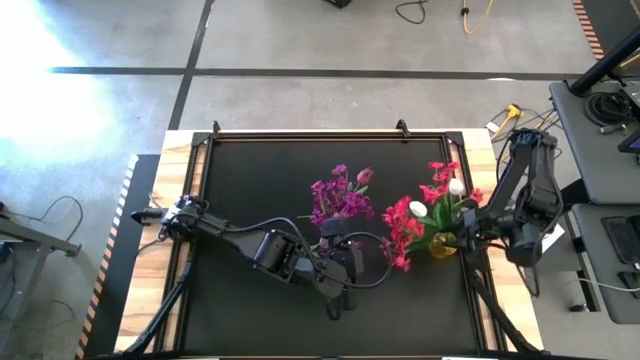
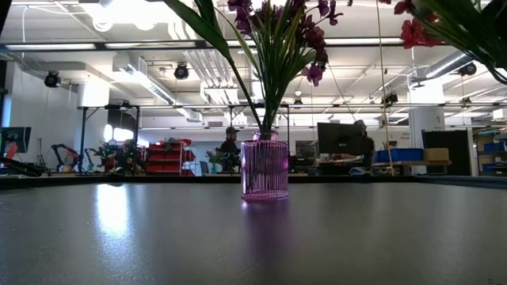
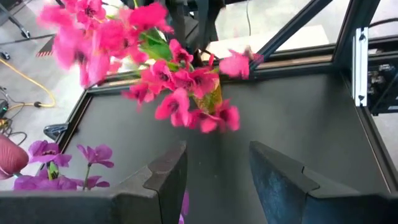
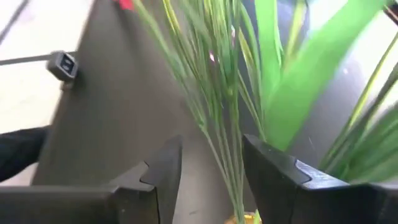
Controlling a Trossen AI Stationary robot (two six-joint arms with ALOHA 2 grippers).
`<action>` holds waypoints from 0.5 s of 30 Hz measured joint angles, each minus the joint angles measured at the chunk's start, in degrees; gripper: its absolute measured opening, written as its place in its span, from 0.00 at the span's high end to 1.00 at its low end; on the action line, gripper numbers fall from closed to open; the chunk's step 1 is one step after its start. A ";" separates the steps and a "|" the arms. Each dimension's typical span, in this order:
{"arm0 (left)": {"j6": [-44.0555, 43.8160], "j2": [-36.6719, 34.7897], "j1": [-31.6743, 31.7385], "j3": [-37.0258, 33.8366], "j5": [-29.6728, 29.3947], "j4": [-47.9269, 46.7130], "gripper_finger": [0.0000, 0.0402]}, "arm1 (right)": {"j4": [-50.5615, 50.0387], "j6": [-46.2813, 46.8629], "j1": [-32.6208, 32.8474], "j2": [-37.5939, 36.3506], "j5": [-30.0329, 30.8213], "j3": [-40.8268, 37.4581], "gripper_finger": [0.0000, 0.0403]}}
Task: Sort flowers into vase by color
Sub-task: Put the red flowers into the yellow vase
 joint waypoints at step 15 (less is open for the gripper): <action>-0.17 0.02 0.22 0.00 0.00 -0.64 0.61 | 14.54 -20.89 -0.20 10.45 14.79 0.71 0.63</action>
